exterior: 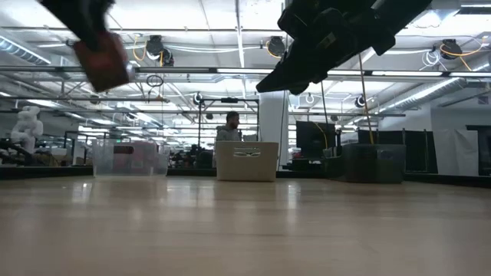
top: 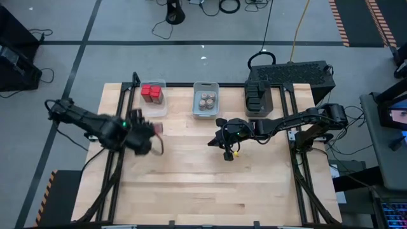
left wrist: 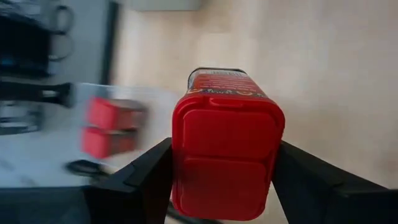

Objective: Sort spices by type
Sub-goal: Put the red seasoning can into the transparent bin

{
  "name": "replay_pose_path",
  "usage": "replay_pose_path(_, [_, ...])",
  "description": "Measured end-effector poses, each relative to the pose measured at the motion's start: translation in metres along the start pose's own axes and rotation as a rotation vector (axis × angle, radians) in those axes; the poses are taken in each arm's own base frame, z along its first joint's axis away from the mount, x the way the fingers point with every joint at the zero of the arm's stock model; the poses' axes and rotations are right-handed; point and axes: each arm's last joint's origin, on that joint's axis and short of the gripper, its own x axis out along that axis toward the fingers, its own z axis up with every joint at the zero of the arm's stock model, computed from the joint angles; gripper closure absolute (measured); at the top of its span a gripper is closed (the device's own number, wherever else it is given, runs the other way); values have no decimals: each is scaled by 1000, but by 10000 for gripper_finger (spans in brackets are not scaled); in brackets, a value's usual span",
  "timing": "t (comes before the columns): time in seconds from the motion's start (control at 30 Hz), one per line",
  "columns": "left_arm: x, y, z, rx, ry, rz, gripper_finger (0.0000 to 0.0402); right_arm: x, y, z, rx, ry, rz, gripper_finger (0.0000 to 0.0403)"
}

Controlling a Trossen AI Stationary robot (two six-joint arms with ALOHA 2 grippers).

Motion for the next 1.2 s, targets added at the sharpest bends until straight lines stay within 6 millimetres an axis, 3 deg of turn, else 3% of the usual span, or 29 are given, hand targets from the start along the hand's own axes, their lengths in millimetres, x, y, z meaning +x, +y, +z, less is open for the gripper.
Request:
replay_pose_path(0.23, [28, 56, 15, 78, 94, 118, 168, 0, 0, 0, -6, 0, 1, 403])
replay_pose_path(0.4, [46, 96, 20, 92, 109, 100, 168, 0, 0, 0, -10, 1, 1, 403])
replay_pose_path(0.7, [68, 150, -1, 32, 208, 29, 168, 0, 0, -3, -34, 30, 6, 403])
replay_pose_path(0.9, [95, 163, -14, 13, 170, -50, 168, 0, 0, -3, -54, 30, 6, 403])
replay_pose_path(1.2, [135, 155, -39, 80, 285, -121, 168, 0, -1, -3, -54, 30, 5, 403])
